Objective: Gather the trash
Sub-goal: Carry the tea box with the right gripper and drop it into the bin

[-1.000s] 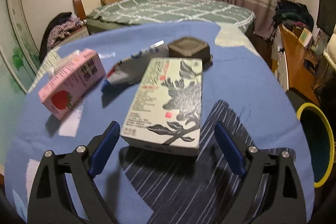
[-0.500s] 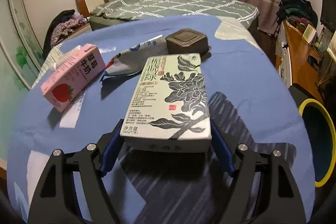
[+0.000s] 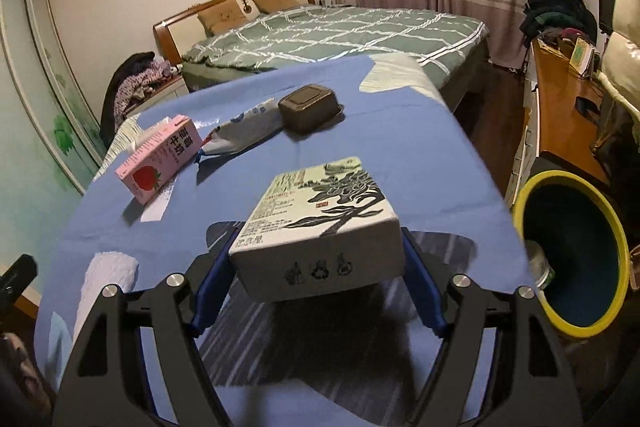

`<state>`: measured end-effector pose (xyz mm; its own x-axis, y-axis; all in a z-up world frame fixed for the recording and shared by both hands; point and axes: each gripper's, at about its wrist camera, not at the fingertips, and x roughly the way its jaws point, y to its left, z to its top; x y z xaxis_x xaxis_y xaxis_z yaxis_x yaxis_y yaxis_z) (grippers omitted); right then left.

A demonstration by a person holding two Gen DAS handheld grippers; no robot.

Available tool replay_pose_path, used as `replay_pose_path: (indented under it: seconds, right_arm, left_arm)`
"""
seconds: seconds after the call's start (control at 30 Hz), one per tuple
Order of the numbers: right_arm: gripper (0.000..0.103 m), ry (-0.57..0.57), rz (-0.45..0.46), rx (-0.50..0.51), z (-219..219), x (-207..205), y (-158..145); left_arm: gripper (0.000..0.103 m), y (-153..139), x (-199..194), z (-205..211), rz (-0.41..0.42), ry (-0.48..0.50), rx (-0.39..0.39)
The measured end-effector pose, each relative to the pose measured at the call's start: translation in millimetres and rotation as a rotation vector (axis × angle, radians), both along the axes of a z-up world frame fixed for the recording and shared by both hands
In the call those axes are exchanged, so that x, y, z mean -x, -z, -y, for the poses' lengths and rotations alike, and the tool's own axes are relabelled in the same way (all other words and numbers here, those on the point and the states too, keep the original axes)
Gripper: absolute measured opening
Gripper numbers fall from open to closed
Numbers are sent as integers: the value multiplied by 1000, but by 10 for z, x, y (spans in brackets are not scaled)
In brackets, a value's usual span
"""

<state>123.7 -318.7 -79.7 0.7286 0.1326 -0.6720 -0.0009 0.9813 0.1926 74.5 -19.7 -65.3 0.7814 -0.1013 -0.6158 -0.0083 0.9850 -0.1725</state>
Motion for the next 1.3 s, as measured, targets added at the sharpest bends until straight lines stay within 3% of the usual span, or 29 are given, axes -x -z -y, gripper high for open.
replay_pose_path:
  seconds: [0.33,0.47,0.8,0.97,1.1,1.3]
  right_arm:
    - [72,22,85,-55,353,239,-322]
    - [73,110,107,-28,646,297,-366]
    - [73,391,35,15,1683,289,-8]
    - [73,464,-6,17,2035,252,210]
    - [74,490,-51,36,2148,198,366]
    - [80,518,-12,23,2149,275,360]
  left_arm:
    - [96,38,-34,121,-15,13,-24]
    - [96,54,-44,178,-22,22,-35]
    - [96,223,-132,333,-79,32,-78]
    - [96,285,-191,415,-102,29,-106]
    - [96,312,-226,472,-112,27,-125]
    - [96,332,-245,498,-120,19,-146]
